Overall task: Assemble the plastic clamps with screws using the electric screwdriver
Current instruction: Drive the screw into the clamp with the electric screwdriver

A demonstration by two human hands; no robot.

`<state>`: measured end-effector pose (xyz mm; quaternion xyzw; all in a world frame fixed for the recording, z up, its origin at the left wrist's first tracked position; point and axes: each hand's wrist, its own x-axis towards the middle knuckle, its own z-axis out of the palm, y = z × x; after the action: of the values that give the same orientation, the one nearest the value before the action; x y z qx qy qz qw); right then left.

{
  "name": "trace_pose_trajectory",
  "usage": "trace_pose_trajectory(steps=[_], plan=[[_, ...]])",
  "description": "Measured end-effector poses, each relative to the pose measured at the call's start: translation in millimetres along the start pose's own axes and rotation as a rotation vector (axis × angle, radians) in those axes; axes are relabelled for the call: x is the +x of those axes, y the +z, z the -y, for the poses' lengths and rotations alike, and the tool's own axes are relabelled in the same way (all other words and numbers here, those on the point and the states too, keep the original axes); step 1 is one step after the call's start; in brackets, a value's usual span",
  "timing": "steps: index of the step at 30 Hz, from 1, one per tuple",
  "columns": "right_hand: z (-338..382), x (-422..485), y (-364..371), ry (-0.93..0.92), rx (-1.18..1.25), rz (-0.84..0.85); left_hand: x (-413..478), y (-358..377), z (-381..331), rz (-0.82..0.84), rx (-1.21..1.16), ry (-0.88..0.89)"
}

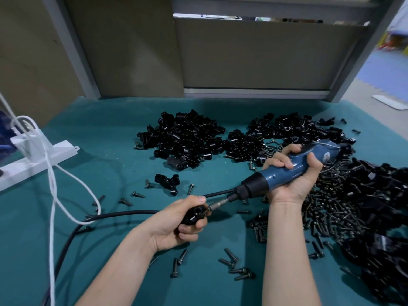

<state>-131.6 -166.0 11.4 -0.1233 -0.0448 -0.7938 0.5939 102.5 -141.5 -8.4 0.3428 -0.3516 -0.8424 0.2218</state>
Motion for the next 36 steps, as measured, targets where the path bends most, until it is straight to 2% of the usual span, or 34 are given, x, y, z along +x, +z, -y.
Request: trace_pose_trajectory(steps=[11,17,36], plan=[[-0.4,-1.7,-0.1,0.037,0.001,0.009,0.3,-1.1,0.1,0.026,0.024,0.012],[0.1,-1.4,0.8,0.047,-0.017,0.050,1.4,1.9,1.4,-0.069,0.098,0.017],[-7.9,1.8,9.4,0.086,0.056,0.153,5.2,0.3,0.8,-0.086,0.029,-0.039]])
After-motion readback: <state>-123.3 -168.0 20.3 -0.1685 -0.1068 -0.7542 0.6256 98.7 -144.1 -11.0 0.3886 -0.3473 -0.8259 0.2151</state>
